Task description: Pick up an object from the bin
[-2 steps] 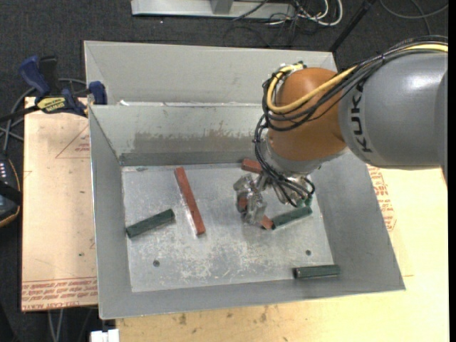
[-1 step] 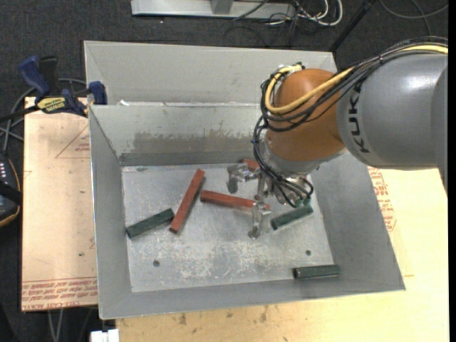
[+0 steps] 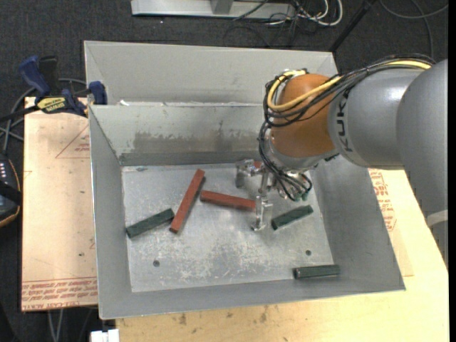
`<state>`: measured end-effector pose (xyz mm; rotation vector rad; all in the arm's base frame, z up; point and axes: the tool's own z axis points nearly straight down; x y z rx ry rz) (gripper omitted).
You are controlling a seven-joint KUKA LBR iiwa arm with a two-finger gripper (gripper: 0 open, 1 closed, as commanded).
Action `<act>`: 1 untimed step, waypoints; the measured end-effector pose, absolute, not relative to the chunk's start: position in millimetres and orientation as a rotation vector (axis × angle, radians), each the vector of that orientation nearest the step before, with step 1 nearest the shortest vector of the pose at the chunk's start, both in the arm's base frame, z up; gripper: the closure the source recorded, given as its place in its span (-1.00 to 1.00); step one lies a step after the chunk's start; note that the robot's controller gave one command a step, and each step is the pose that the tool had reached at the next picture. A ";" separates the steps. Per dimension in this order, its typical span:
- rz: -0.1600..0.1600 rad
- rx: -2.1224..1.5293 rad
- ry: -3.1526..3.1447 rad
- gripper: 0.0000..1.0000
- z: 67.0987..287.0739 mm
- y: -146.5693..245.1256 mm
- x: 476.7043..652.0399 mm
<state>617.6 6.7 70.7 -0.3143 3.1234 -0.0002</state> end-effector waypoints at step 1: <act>0.005 -0.078 3.140 -1.00 74.5 51.5 603.6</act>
Offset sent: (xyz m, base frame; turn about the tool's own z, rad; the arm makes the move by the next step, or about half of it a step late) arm -0.0139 0.0421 0.0043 0.1539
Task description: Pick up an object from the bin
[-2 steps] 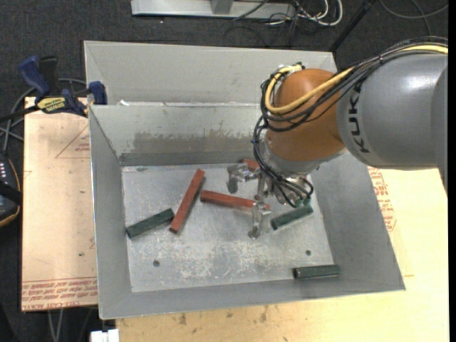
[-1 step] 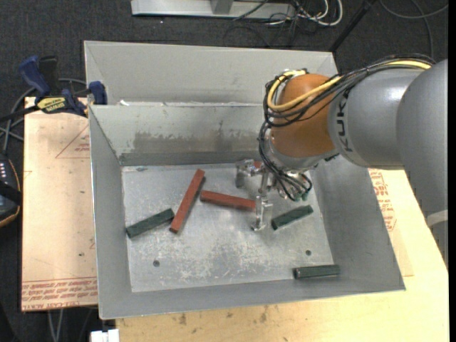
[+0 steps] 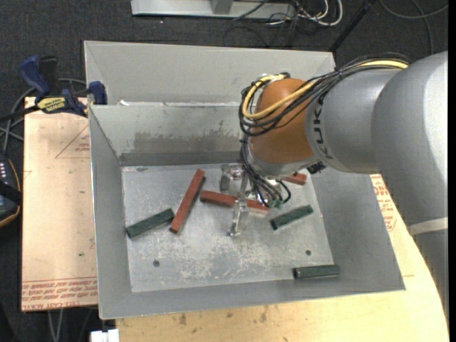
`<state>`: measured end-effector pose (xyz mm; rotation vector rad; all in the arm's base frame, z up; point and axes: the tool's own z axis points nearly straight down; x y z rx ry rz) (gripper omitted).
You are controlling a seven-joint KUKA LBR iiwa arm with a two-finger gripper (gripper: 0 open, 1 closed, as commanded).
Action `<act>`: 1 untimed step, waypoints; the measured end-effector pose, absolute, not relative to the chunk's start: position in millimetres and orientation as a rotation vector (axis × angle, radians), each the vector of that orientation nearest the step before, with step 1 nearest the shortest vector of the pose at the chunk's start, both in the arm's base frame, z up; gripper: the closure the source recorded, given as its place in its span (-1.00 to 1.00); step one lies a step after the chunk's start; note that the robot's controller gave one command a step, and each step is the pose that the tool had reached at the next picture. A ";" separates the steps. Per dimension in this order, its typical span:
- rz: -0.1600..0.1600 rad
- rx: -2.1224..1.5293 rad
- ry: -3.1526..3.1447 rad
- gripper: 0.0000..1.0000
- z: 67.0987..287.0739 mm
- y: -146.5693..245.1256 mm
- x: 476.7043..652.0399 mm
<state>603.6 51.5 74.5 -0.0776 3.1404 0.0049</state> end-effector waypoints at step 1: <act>0.003 -0.075 3.139 1.00 74.9 49.9 604.1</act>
Offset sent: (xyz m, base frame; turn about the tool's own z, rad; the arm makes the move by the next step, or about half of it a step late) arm 0.0000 0.0000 0.0000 0.0000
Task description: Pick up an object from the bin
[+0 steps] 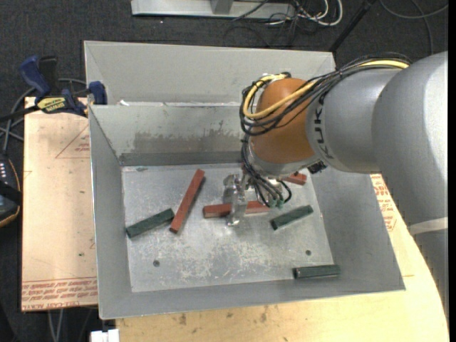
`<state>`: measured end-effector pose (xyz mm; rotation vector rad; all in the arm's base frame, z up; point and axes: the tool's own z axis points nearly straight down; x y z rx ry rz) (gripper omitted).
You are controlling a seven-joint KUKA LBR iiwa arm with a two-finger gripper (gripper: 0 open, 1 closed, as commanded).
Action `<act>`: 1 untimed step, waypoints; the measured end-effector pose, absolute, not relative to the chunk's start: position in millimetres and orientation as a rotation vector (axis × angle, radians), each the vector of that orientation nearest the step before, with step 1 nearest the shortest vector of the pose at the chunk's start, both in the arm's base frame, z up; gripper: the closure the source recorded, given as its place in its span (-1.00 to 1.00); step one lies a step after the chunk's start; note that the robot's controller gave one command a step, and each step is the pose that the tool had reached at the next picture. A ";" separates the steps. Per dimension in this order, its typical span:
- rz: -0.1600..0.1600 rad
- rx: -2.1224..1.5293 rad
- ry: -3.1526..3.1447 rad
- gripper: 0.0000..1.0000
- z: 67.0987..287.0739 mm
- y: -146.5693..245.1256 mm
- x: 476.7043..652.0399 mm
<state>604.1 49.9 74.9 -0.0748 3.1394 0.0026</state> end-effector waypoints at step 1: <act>0.005 -0.055 3.129 1.00 213.8 82.9 613.5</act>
Offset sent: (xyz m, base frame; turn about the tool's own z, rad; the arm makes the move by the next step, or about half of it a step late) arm 0.0070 0.0308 0.1336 0.0164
